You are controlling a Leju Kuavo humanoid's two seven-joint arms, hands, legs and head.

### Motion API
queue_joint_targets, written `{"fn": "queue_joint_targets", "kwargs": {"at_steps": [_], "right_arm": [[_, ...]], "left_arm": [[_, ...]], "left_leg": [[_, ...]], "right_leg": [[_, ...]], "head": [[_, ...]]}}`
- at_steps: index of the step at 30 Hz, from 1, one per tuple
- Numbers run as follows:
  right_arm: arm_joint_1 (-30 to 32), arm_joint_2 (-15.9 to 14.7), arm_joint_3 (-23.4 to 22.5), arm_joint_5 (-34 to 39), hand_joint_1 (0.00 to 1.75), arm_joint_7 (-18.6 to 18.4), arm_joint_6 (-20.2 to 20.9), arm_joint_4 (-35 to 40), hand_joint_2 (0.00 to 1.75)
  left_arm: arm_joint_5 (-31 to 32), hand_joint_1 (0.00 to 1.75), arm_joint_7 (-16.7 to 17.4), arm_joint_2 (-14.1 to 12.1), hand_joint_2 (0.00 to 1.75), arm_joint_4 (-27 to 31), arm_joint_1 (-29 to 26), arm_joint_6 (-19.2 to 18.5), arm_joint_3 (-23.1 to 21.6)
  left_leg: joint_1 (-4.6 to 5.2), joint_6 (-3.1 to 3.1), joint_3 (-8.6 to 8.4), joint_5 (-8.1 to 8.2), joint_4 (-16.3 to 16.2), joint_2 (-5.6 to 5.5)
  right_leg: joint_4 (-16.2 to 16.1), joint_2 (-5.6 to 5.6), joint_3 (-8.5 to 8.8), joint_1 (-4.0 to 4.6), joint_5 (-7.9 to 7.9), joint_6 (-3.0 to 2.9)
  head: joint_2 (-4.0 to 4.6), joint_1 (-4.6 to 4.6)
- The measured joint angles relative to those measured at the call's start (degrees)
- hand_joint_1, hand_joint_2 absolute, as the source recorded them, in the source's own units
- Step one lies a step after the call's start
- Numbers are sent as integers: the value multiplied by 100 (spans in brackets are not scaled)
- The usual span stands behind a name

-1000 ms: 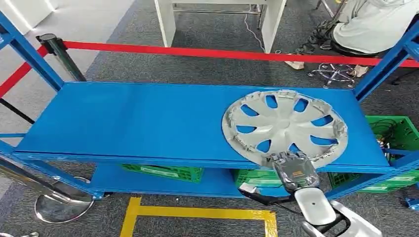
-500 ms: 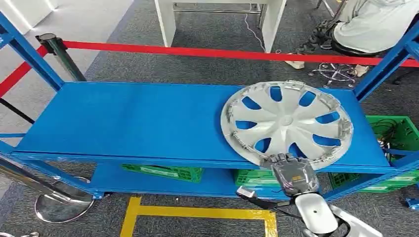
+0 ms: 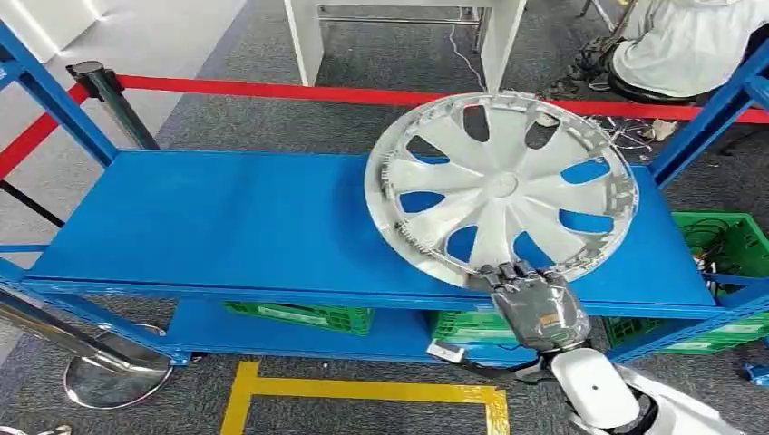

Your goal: Take the parts from the cabinet and place them on the table.

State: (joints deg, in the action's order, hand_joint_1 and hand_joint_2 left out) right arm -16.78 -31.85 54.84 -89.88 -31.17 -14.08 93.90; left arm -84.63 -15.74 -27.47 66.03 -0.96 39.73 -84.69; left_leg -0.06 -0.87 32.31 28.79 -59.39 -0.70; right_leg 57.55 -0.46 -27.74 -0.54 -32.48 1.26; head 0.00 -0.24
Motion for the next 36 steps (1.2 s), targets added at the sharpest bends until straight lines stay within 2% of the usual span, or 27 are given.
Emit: {"fn": "queue_joint_targets", "kwargs": {"at_steps": [7, 12, 21, 25, 29, 36], "right_arm": [[-334, -144, 349, 0, 175, -76, -377, 153, 175], [-522, -210, 586, 0, 175, -155, -603, 214, 175], [-614, -295, 787, 0, 175, -262, -940, 258, 175], [-486, -297, 728, 0, 175, -41, -1029, 288, 175], [-262, -297, 550, 0, 175, 205, -1062, 347, 175], [62, -297, 196, 2, 175, 413, -1071, 535, 175]], "left_arm": [[-39, 0, -220, 0, 175, 26, -7, -321, 50], [22, 0, -422, 24, 175, -2, 23, -411, 46], [96, 0, -695, 87, 175, -164, 95, -715, 41], [210, 0, -693, 151, 175, -328, 178, -885, 18], [315, 0, -612, 168, 175, -413, 244, -903, -53], [544, 0, -457, 190, 175, -562, 330, -935, -120]], "left_leg": [[-1, 0, 0, 0, 0, 0], [-1, 0, 0, 0, 0, 0], [0, 0, 0, 0, -1, -1], [0, 0, 0, 0, -1, -7], [1, 0, 0, 0, -1, -9], [2, 0, 0, 0, -1, -12]], "right_leg": [[0, 0, -1, 1, 0, 0], [0, 1, -1, 1, 0, 0], [0, 0, -1, 0, 0, 0], [0, 6, -1, 0, 0, 0], [0, 8, -1, -1, 0, 0], [0, 10, -1, -2, 0, 0]], "head": [[0, 0], [0, 0], [0, 2], [0, 0], [0, -2], [0, 2]]}}
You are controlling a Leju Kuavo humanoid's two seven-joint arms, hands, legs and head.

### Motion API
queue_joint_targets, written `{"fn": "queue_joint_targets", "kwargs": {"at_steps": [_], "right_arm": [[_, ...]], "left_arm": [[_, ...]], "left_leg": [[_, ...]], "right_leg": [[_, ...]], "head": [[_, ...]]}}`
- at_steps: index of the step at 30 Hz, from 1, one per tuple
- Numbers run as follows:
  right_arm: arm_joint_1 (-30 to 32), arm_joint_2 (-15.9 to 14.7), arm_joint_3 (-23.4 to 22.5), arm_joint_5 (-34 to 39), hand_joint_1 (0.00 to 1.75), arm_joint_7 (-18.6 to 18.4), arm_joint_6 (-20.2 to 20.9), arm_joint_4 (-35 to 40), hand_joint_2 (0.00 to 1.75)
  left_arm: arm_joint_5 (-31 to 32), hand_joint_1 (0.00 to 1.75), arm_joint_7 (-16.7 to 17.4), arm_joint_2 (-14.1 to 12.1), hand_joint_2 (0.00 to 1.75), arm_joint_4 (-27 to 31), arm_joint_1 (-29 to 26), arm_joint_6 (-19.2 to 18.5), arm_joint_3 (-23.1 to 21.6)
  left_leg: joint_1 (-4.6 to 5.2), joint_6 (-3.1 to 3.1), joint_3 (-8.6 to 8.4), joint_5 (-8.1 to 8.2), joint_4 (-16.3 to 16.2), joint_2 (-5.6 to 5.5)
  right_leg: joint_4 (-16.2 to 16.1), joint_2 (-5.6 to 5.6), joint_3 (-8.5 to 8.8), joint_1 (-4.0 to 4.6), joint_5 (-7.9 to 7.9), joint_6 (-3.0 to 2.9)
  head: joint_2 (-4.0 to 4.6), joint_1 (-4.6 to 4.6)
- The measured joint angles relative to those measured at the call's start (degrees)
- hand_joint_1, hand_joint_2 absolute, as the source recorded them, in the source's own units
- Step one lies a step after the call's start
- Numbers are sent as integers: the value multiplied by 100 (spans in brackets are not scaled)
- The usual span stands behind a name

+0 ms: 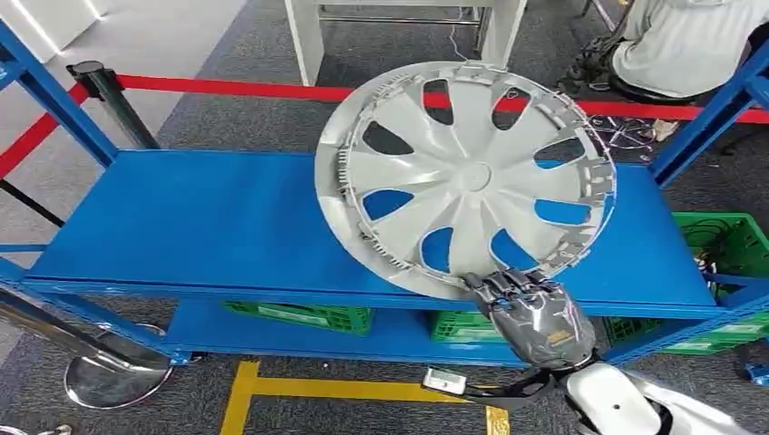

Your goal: Take the parts from the cabinet and place them on the table.

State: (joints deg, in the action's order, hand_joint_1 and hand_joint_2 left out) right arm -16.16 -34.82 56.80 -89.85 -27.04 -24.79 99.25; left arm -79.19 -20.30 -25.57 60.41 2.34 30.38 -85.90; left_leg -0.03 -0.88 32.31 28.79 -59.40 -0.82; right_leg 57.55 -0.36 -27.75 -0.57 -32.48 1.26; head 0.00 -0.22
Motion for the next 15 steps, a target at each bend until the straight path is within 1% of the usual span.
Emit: {"fn": "queue_joint_targets", "kwargs": {"at_steps": [4, 11, 15], "right_arm": [[173, 0, -200, -2, 175, 107, -11, 94, 175], [512, -2, -531, 0, 175, 142, -109, 284, 175], [749, -63, -741, 0, 175, 240, -168, 424, 175]], "left_arm": [[162, 0, 96, 13, 175, -64, 37, -53, -39], [422, 0, 214, 26, 175, -114, 92, -70, -105], [556, 0, 271, 33, 175, -147, 104, -107, -111]], "left_leg": [[1, 0, 0, 0, 0, 0], [2, 0, -1, 0, -1, 0], [3, 0, 0, 0, -1, 0]], "right_leg": [[0, 1, 0, -1, 0, 0], [0, 0, -2, -2, 0, 0], [-1, 1, -1, -2, 0, 0]], "head": [[0, -2], [0, 0], [0, -2]]}}
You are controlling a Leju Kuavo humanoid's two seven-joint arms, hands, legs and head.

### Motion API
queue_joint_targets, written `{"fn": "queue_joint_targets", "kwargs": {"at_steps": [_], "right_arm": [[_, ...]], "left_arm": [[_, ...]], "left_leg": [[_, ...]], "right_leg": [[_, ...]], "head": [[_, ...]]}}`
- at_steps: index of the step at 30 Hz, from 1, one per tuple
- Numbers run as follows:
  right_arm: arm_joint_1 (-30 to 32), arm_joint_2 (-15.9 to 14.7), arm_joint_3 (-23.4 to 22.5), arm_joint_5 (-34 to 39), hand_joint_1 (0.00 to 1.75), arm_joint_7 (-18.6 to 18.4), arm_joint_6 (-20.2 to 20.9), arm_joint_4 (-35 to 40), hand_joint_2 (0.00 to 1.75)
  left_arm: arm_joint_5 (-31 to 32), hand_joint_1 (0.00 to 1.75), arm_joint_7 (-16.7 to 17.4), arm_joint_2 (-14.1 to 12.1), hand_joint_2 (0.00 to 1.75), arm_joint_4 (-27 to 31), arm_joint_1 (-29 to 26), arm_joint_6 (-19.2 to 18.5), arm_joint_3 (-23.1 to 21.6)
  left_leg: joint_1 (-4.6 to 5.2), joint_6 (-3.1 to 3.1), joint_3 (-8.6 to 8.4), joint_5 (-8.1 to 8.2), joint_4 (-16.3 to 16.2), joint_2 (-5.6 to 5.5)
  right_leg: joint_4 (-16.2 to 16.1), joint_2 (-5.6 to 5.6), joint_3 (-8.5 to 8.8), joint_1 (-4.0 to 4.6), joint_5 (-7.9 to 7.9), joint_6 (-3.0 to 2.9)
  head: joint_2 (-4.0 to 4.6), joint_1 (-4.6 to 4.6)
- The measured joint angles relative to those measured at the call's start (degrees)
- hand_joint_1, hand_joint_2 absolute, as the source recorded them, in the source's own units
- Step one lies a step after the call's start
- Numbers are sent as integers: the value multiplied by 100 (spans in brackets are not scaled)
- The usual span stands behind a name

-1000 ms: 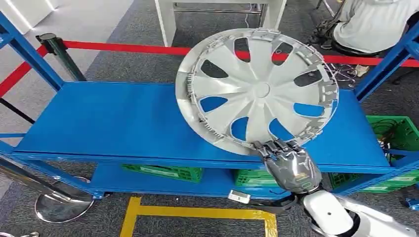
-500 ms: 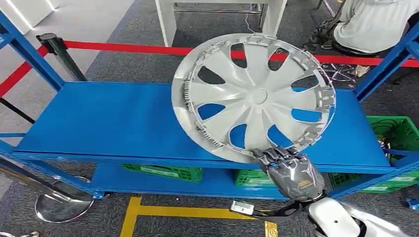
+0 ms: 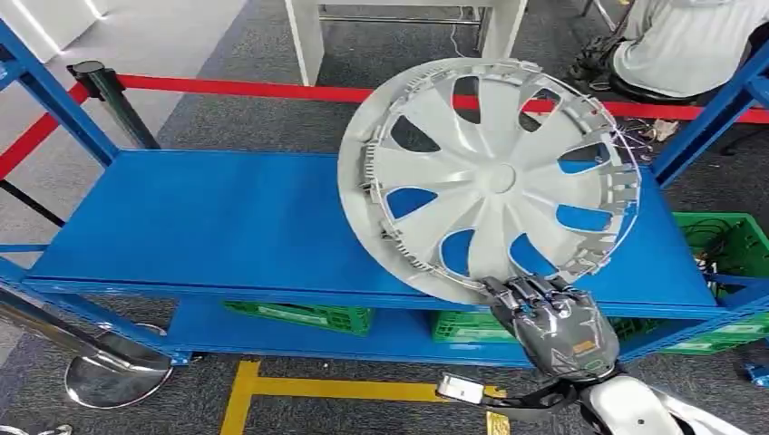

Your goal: Take the parts from the cabinet and place them on the table.

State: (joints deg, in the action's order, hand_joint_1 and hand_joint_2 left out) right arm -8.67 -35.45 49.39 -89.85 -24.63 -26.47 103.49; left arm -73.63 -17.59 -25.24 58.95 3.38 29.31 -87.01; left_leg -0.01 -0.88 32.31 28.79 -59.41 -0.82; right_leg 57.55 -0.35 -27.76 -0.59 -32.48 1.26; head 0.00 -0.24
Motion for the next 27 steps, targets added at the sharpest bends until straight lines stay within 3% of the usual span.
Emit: {"fn": "queue_joint_targets", "kwargs": {"at_steps": [13, 15, 17, 18, 19, 22, 23, 24, 25, 27], "right_arm": [[726, -109, -863, -2, 175, 703, -118, 319, 175], [802, -111, -1003, -2, 175, 856, -120, 365, 175], [876, -120, -1145, 0, 175, 1015, -142, 427, 175], [908, -136, -1222, 0, 175, 1118, -155, 455, 175], [938, -146, -1318, 0, 175, 1253, -192, 461, 175], [978, -199, -1536, -4, 175, 1631, -210, 510, 175], [998, -207, -1571, -7, 175, 1694, -205, 516, 175], [1003, -212, -1576, -7, 175, 1727, -181, 523, 175], [993, -225, -1554, -7, 175, 1738, -129, 551, 175], [969, -247, -1488, -4, 175, 1755, 0, 647, 175]], "left_arm": [[483, 0, 323, 55, 175, -201, 0, -218, 194], [572, 0, 362, 70, 175, -251, -5, -277, 260], [664, 0, 385, 90, 175, -289, -2, -326, 343], [728, 0, 398, 112, 175, -304, 3, -345, 389], [789, 0, 446, 136, 175, -330, -3, -365, 450], [988, 0, 501, 217, 175, -415, -13, -466, 617], [1049, 0, 529, 249, 175, -446, -24, -511, 658], [1110, 0, 544, 284, 175, -463, -34, -558, 704], [1206, 0, 581, 330, 175, -479, -53, -579, 784], [1312, 0, 620, 363, 175, -520, -97, -595, 909]], "left_leg": [[46, -25, 4, 12, -29, -1], [70, -60, 7, 15, -31, -1], [79, -131, 7, -40, 1, -1], [18, -189, -19, -102, 109, 12], [24, -211, -28, -120, 140, 28], [27, -237, 11, -139, 138, 40], [25, -228, 18, -147, 134, 41], [15, -221, 20, -151, 128, 40], [1, -217, 20, -152, 119, 39], [-47, -152, 22, -136, 75, 37]], "right_leg": [[-8, -4, -3, -45, 14, 29], [-16, -4, -5, -67, 18, 64], [-45, -3, 11, -80, 68, 138], [32, 5, -12, -76, -23, 143], [146, 16, -117, -69, -118, 156], [1345, 15, -647, -75, -723, 200], [1663, 15, -802, -76, -787, 220], [1703, 16, -831, -84, -694, 233], [1484, 17, -740, -98, -457, 246], [511, 25, -297, -146, 135, 295]], "head": [[0, 2], [0, 2], [0, 4], [0, 2], [0, -4], [0, -24], [0, -29], [0, -26], [0, -31], [0, -31]]}}
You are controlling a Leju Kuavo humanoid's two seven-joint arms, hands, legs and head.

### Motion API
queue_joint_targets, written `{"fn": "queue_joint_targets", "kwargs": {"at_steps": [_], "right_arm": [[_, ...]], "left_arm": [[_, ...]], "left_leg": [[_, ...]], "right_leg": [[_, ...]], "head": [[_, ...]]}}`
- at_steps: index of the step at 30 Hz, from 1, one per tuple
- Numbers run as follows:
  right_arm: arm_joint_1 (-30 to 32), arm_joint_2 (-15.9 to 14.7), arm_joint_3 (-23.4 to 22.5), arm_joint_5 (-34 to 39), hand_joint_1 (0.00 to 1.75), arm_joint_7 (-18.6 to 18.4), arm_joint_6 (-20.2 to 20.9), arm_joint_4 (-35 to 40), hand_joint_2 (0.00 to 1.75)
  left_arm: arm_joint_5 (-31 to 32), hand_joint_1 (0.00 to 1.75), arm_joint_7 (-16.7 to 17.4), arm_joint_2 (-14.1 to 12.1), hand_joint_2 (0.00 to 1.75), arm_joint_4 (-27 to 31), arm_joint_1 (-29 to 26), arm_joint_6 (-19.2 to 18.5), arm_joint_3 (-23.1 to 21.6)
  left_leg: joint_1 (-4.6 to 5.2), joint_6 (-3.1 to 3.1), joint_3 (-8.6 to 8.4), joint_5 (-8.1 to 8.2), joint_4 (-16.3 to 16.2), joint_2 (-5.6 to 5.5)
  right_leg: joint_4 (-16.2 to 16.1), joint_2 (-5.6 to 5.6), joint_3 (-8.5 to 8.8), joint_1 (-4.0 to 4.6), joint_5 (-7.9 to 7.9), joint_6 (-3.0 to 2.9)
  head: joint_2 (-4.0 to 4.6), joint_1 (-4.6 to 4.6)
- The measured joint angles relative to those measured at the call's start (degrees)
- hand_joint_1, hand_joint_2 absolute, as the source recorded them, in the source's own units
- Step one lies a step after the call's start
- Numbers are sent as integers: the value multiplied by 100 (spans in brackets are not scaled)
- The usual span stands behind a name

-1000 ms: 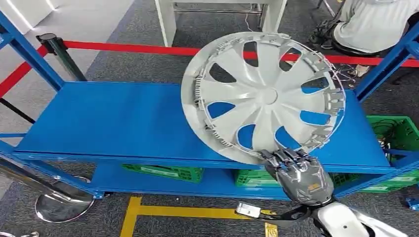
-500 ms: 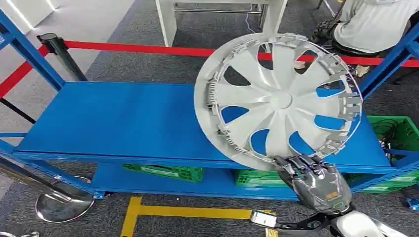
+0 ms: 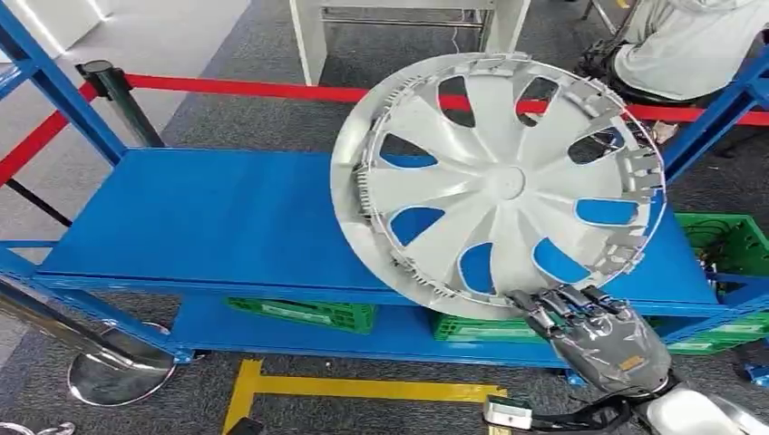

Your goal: Take the parts from the cabinet and place them on the table.

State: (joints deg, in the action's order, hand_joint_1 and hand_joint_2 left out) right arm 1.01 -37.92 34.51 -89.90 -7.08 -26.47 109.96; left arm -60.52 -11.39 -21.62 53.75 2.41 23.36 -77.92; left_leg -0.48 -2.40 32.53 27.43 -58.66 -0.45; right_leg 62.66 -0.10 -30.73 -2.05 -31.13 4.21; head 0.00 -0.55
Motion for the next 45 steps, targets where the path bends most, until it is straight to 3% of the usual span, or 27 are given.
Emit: {"fn": "queue_joint_targets", "kwargs": {"at_steps": [1, 3, 6, 8, 10, 11, 13, 16, 17, 18, 21, 23, 25, 26, 27, 29, 31, 32, 33, 36, 37, 39, 40, 41, 42, 43, 45], "right_arm": [[-35, -7, 46, 4, 175, 7, 75, 38, 175], [-156, -64, 180, 114, 175, 70, 213, 127, 175], [-372, -179, 417, 530, 175, 257, 556, 299, 175], [-578, -308, 594, 939, 175, 422, 904, 443, 175], [-760, -413, 737, 1216, 175, 522, 1136, 546, 175], [-839, -450, 805, 1318, 175, 569, 1209, 584, 175], [-948, -505, 929, 1482, 175, 617, 1286, 665, 175], [-1107, -584, 1066, 1635, 175, 640, 1307, 779, 175], [-1163, -594, 1110, 1716, 175, 656, 1305, 809, 175], [-1255, -631, 1154, 1838, 175, 744, 1301, 833, 175], [-1454, -680, 1240, 2171, 175, 1023, 1283, 859, 175], [-1533, -719, 1283, 2291, 175, 1115, 1285, 861, 175], [-1559, -723, 1325, 2337, 175, 1156, 1286, 872, 175], [-1558, -723, 1346, 2347, 175, 1163, 1286, 877, 175], [-1557, -723, 1360, 2347, 175, 1161, 1285, 877, 175], [-1557, -723, 1360, 2336, 175, 1133, 1288, 877, 175], [-1560, -723, 1353, 2324, 175, 1113, 1288, 879, 175], [-1569, -723, 1344, 2317, 175, 1110, 1288, 888, 175], [-1565, -726, 1333, 2312, 175, 1110, 1285, 905, 175], [-1554, -726, 1329, 2302, 175, 1110, 1285, 907, 175], [-1556, -723, 1327, 2297, 175, 1108, 1290, 910, 175], [-1568, -723, 1316, 2286, 175, 1099, 1303, 931, 175], [-1563, -723, 1314, 2288, 175, 1097, 1307, 944, 175], [-1563, -726, 1314, 2286, 175, 1097, 1318, 951, 175], [-1564, -726, 1314, 2286, 175, 1095, 1327, 951, 175], [-1562, -723, 1314, 2288, 175, 1097, 1340, 953, 175], [-1563, -726, 1314, 2288, 175, 1095, 1362, 975, 175]], "left_arm": [[77, 0, 27, 9, 175, -22, -18, -2, 52], [192, 0, 68, 15, 175, -39, -73, -4, 164], [349, 0, 136, 11, 175, -41, -149, -22, 310], [448, 0, 162, 22, 175, -43, -180, -30, 419], [546, 0, 202, 26, 175, -44, -182, -83, 503], [581, 0, 230, 26, 175, -46, -185, -92, 546], [662, 0, 265, 26, 175, -46, -208, -92, 601], [760, 0, 287, 28, 175, -46, -276, -101, 714], [819, 0, 326, 22, 175, -44, -276, -100, 745], [876, 0, 339, 37, 175, -41, -289, -116, 778], [1056, 0, 470, 41, 175, -41, -296, -219, 885], [1167, 0, 542, 70, 175, -41, -300, -291, 973], [1268, 0, 586, 83, 175, -41, -304, -299, 1051], [1322, 0, 616, 96, 175, -41, -311, -319, 1099], [1370, 0, 647, 105, 175, -41, -314, -328, 1134], [1492, 0, 702, 124, 175, -41, -330, -384, 1217], [1573, 0, 746, 149, 175, -41, -337, -404, 1292], [1630, 0, 752, 153, 175, -41, -344, -426, 1333], [1676, 0, 768, 162, 175, -41, -350, -448, 1390], [1770, 0, 809, 164, 175, -41, -363, -507, 1497], [1805, 0, 844, 146, 175, -44, -386, -524, 1538], [1833, 0, 879, 179, 175, -44, -403, -612, 1606], [1872, 0, 894, 184, 175, -46, -427, -647, 1652], [1912, 0, 925, 201, 175, -46, -437, -686, 1700], [1945, 0, 958, 210, 175, -48, -440, -715, 1739], [1976, 0, 984, 216, 175, -50, -442, -723, 1770], [2006, 0, 1027, 221, 175, -57, -447, -750, 1857]], "left_leg": [[16, 54, 23, -1, -23, -16], [49, 146, 112, -41, -76, -27], [52, 235, 236, -92, -107, -35], [34, 301, 362, 331, -471, -22], [31, 331, 624, 869, -1329, -15], [33, 323, 707, 1016, -1687, -14], [39, 273, 555, 857, -1693, -14], [100, 89, -276, 302, -371, -14], [119, 22, -427, 418, -109, -12], [131, 44, -450, 391, 31, -12], [164, 7, -391, 283, 116, -7], [107, -44, -328, 141, 201, 39], [109, -54, -194, 53, 186, 41], [117, -57, -130, 0, 180, 42], [120, -57, -56, -53, 170, 42], [121, -41, 87, -142, 136, 42], [120, -12, 208, -208, 81, 41], [131, 27, 258, -242, 57, 38], [145, 53, 290, -279, 29, 34], [128, 139, 346, -434, 45, 29], [131, 160, 397, -403, 14, 10], [100, 251, 531, 258, -400, 15], [76, 286, 608, 617, -817, 23], [63, 307, 670, 855, -1238, 23], [56, 319, 696, 920, -1575, 23], [54, 324, 655, 804, -1709, 23], [55, 297, 258, 309, -1313, 23]], "right_leg": [[-285, -11, 139, -6, -43, 42], [-322, -55, 137, 21, 4, -77], [-331, -39, 16, 1, 18, -174], [-334, -13, -57, 6, 85, -285], [-330, 21, -153, 48, 150, -372], [-325, 34, -202, 74, 185, -389], [-320, 47, -289, 123, 248, -410], [-315, 45, -358, 170, 325, -412], [-315, 50, -388, 185, 358, -391], [-314, 47, -414, 174, 415, -361], [-367, 45, -459, 148, 556, -247], [-165, 9, -630, 156, 188, -201], [591, 14, -825, 139, -381, -172], [969, 16, -912, 135, -559, -159], [1232, 14, -941, 137, -582, -152], [1003, 15, -654, 139, -214, -154], [95, 15, -28, 139, 129, -182], [-397, 13, 248, 148, -74, -200], [-627, -4, 427, 162, -99, -218], [-595, 7, 315, 190, -27, -306], [-635, 38, 199, 124, 57, -368], [-630, 52, 100, 135, 176, -453], [-624, 51, 18, 138, 242, -451], [-619, 52, -56, 141, 305, -452], [-605, 55, -141, 143, 362, -449], [-588, 61, -225, 143, 413, -445], [-540, 61, -412, 146, 515, -421]], "head": [[0, 0], [-2, -28], [0, -11], [0, 26], [0, 44], [0, 39], [0, 42], [0, 39], [0, 31], [0, 37], [0, 39], [0, 17], [0, 0], [0, 11], [0, 2], [0, 5], [0, 2], [0, 4], [-2, 15], [0, 18], [0, 7], [0, 33], [0, 44], [0, 37], [0, 42], [0, 44], [0, 42]]}}
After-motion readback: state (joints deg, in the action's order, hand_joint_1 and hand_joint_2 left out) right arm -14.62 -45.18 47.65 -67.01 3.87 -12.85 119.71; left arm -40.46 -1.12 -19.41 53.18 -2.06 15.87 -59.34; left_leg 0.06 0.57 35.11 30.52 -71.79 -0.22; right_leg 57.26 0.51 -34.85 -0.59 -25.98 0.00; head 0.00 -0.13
